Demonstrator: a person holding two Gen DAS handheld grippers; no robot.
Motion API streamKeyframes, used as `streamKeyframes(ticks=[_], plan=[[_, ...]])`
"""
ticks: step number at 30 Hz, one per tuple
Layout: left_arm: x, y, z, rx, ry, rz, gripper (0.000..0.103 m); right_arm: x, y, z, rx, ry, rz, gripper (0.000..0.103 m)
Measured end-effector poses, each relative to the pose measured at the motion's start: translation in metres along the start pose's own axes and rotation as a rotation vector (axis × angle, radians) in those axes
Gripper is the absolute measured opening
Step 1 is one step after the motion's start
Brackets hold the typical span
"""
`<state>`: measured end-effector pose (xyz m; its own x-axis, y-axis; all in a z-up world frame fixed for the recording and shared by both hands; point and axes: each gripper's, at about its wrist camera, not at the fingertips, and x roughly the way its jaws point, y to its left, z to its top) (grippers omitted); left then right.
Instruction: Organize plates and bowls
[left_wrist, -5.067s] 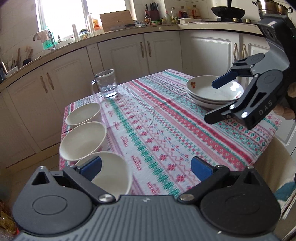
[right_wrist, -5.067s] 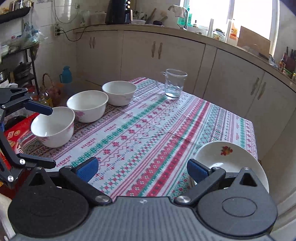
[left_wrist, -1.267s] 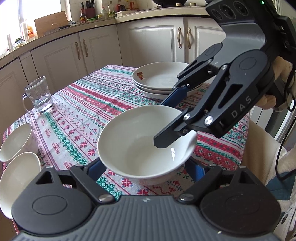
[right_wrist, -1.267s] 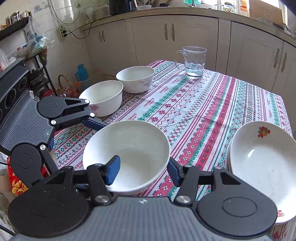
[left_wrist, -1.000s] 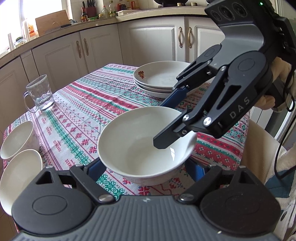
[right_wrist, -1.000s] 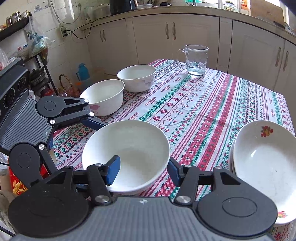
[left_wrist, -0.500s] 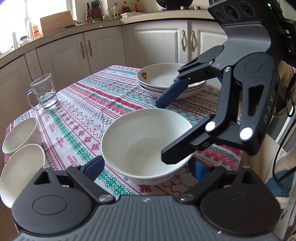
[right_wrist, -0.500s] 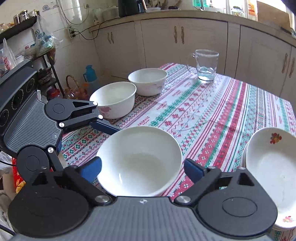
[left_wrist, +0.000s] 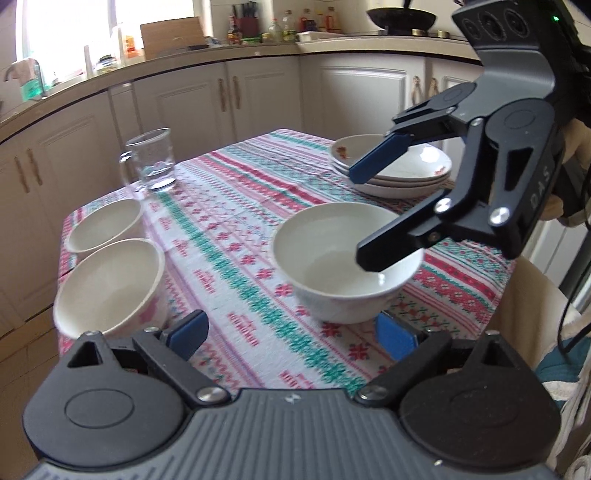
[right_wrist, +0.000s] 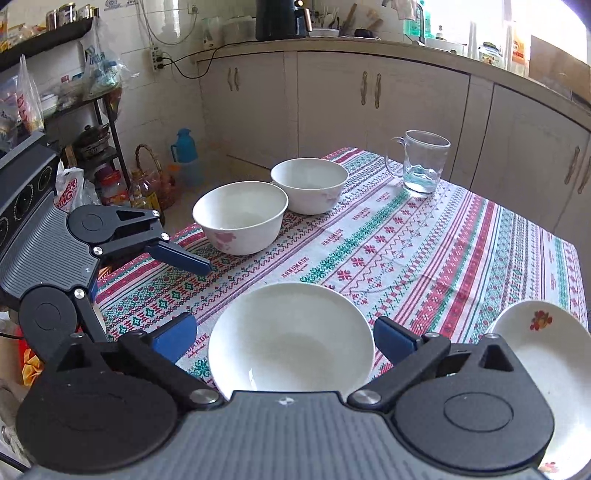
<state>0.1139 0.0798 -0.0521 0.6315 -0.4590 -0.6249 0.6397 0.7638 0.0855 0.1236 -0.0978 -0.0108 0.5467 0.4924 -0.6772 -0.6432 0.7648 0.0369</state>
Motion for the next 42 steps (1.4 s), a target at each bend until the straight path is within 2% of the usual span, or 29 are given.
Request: streamKeyframes(ticks=[9,13,17,29,42], plan=[[-0.011,0.047,-0.016,-0.074,0.001,0.156,0.097,0.016,0.016,0.027,-0.075,0.017,0.015,0.103],[-0.008,0.067,-0.020,-0.076,0.005,0.222,0.097,0.028,0.021,0.041,-0.105,0.036,0.001,0.103],[-0.004,0.080,-0.022,-0.062,-0.005,0.252,0.097,0.042,0.024,0.056,-0.138,0.066,-0.017,0.103],[0.018,0.107,-0.025,-0.091,-0.017,0.218,0.097,0.087,0.032,0.102,-0.211,0.119,0.040,0.101],[0.027,0.120,-0.020,-0.128,-0.050,0.154,0.096,0.141,0.020,0.121,-0.189,0.211,0.095,0.083]])
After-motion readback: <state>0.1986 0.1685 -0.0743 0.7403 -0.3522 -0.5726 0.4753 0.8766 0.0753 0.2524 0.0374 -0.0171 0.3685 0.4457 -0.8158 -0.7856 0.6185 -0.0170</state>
